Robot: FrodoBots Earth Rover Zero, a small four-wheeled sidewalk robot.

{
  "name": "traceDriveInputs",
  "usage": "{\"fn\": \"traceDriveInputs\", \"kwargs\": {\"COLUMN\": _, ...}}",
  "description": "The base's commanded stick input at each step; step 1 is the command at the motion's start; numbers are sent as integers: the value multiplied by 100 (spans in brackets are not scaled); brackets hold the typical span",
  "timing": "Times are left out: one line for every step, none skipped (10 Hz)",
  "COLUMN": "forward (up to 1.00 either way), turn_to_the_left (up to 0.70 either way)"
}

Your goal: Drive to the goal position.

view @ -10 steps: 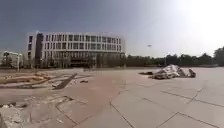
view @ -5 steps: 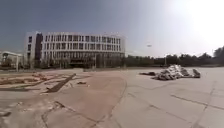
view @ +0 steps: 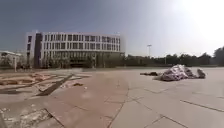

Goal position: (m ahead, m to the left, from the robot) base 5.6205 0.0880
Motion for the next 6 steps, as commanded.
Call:
{"fn": "traceDriveInputs", "kwargs": {"forward": 70, "turn_to_the_left": -2}}
{"fn": "traceDriveInputs", "kwargs": {"forward": 70, "turn_to_the_left": -2}}
{"fn": "traceDriveInputs", "kwargs": {"forward": 70, "turn_to_the_left": -2}}
{"fn": "traceDriveInputs", "kwargs": {"forward": 70, "turn_to_the_left": -2}}
{"fn": "traceDriveInputs", "kwargs": {"forward": 70, "turn_to_the_left": -2}}
{"fn": "traceDriveInputs", "kwargs": {"forward": 70, "turn_to_the_left": -2}}
